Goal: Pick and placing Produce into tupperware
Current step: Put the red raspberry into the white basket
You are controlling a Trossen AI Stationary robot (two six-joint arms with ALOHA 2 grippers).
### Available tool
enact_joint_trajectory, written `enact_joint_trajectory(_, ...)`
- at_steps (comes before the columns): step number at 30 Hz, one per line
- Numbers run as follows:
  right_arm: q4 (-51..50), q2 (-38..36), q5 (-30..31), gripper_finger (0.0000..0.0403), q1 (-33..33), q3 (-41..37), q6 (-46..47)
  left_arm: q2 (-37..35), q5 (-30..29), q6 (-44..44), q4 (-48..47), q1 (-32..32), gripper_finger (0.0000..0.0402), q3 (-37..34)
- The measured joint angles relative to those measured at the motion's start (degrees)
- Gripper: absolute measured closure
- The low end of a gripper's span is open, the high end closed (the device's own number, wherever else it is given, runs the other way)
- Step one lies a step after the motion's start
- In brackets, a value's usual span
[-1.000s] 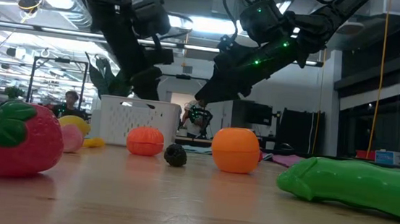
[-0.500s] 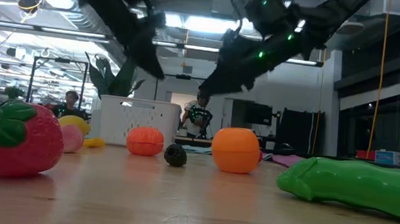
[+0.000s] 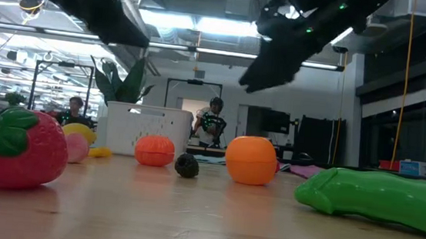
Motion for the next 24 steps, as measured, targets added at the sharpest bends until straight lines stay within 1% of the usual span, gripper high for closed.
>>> enact_joint_trajectory(3,-5.75,-0.04,2.83,0.0095,2.63,0.01,4.83,-3.87,-0.05,-1.31,-0.06,-2.33,0.034,-2.46)
enact_joint_trajectory(8,-12.72,0.02,3.33,0.0095,6.28,-0.02,12.6,-7.69,-0.07,-2.38,0.42,-4.96,0.035,-5.26)
enact_joint_trajectory(14,-13.29,0.04,3.67,0.0095,8.46,-0.02,16.74,-8.3,-0.06,-2.47,1.19,-5.76,0.0363,-6.37)
enact_joint_trajectory(22,-14.31,0.5,3.61,0.0095,9.6,-0.02,17.16,-8.15,-0.05,-2.42,1.3,-5.76,0.0378,-6.37)
enact_joint_trajectory(24,-14.23,0.95,3.71,0.0095,9.53,0.01,18.76,-8.15,-0.07,-2.17,1.31,-5.74,0.0382,-6.37)
